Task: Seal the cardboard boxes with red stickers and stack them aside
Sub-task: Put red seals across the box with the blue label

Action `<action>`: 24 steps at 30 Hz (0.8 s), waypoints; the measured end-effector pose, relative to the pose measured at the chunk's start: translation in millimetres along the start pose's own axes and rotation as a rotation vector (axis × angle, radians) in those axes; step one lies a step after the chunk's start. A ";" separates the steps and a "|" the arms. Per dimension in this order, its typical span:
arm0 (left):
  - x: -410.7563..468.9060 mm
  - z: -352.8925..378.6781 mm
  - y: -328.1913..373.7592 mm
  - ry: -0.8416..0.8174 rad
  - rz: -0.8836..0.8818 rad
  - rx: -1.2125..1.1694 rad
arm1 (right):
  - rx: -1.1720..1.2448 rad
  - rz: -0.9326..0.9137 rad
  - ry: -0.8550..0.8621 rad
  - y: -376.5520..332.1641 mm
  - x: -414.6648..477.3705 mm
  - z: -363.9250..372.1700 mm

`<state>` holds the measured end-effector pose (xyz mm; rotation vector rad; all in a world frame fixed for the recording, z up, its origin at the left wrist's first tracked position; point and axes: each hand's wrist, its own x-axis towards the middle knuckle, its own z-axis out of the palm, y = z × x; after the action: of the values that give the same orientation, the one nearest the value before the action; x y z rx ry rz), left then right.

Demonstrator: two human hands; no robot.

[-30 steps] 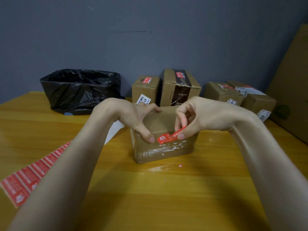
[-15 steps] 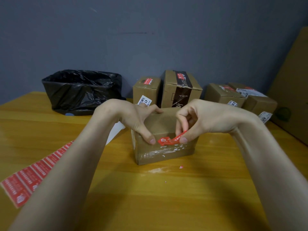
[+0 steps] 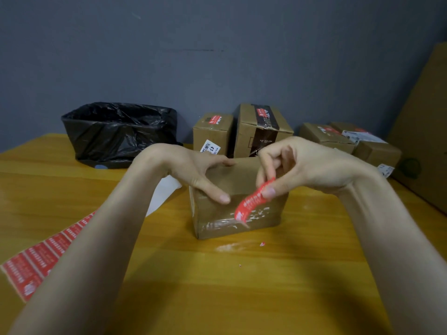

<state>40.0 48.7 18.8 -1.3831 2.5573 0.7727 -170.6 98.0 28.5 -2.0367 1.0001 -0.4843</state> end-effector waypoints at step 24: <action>-46.1 -21.6 28.7 0.597 0.508 -0.315 | 0.744 -0.128 0.405 -14.5 10.2 14.1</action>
<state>45.6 85.1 64.1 -1.1745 3.4647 0.9880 -148.5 102.2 31.3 -1.3528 0.7505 -1.1750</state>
